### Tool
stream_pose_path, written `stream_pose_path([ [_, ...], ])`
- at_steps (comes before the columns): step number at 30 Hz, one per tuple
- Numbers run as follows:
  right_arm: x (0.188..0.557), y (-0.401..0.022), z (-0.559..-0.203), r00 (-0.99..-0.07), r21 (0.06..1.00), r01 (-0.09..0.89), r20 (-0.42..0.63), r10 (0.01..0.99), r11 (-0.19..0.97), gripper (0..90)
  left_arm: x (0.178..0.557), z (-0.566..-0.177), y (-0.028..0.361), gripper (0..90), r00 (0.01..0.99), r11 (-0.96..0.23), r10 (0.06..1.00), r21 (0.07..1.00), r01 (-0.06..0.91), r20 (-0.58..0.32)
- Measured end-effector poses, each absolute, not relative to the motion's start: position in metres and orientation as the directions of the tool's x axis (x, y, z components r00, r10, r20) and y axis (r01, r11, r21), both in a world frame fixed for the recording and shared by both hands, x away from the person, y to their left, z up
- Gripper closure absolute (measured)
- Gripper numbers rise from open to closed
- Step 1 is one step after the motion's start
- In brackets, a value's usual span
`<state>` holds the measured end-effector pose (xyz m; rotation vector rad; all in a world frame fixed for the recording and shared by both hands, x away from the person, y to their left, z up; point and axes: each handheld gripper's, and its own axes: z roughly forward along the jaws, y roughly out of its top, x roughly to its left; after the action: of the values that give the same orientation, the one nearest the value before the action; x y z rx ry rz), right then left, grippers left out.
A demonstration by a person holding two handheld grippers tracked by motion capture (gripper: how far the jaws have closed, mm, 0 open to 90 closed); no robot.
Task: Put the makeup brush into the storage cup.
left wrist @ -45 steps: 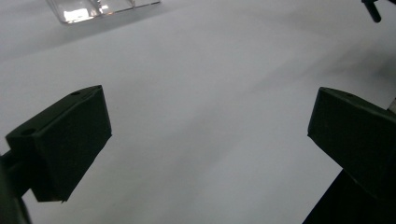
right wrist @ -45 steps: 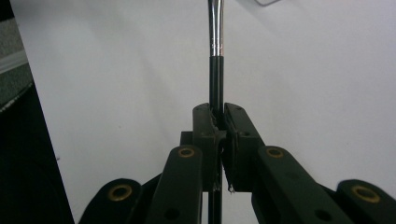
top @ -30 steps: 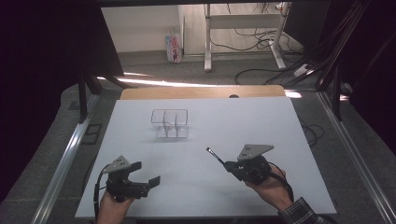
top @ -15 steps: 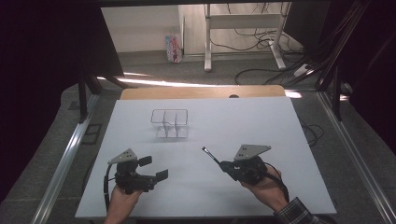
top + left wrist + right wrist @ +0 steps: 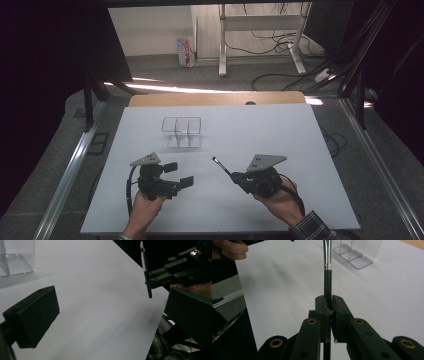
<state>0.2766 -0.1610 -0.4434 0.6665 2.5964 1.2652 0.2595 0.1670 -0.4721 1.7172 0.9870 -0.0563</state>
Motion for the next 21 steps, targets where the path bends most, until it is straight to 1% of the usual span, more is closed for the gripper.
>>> stream_pose_path([
  [11, 0.277, -0.152, -0.446, -0.888, 0.788, 0.317, 0.051, 0.457, 0.528, 84.0, 0.271, -0.473, 0.149, 0.1, 0.665, -0.033, 0.514, 0.762, 0.647, -0.542],
  [15, 0.275, -0.148, -0.448, -0.891, 0.789, 0.314, 0.051, 0.452, 0.529, 84.0, 0.273, -0.473, 0.144, 2.0, 0.671, -0.029, 0.496, 0.762, 0.647, -0.551],
  [19, 0.275, -0.144, -0.449, -0.891, 0.793, 0.314, 0.057, 0.450, 0.522, 84.0, 0.276, -0.476, 0.139, 9.7, 0.676, -0.020, 0.469, 0.759, 0.651, -0.567],
  [20, 0.274, -0.143, -0.450, -0.892, 0.794, 0.312, 0.056, 0.449, 0.522, 84.0, 0.276, -0.476, 0.137, 12.2, 0.681, -0.014, 0.450, 0.757, 0.653, -0.578],
  [21, 0.274, -0.143, -0.450, -0.892, 0.794, 0.312, 0.056, 0.449, 0.522, 84.0, 0.276, -0.476, 0.137, 15.2, 0.681, -0.014, 0.450, 0.757, 0.653, -0.578],
])
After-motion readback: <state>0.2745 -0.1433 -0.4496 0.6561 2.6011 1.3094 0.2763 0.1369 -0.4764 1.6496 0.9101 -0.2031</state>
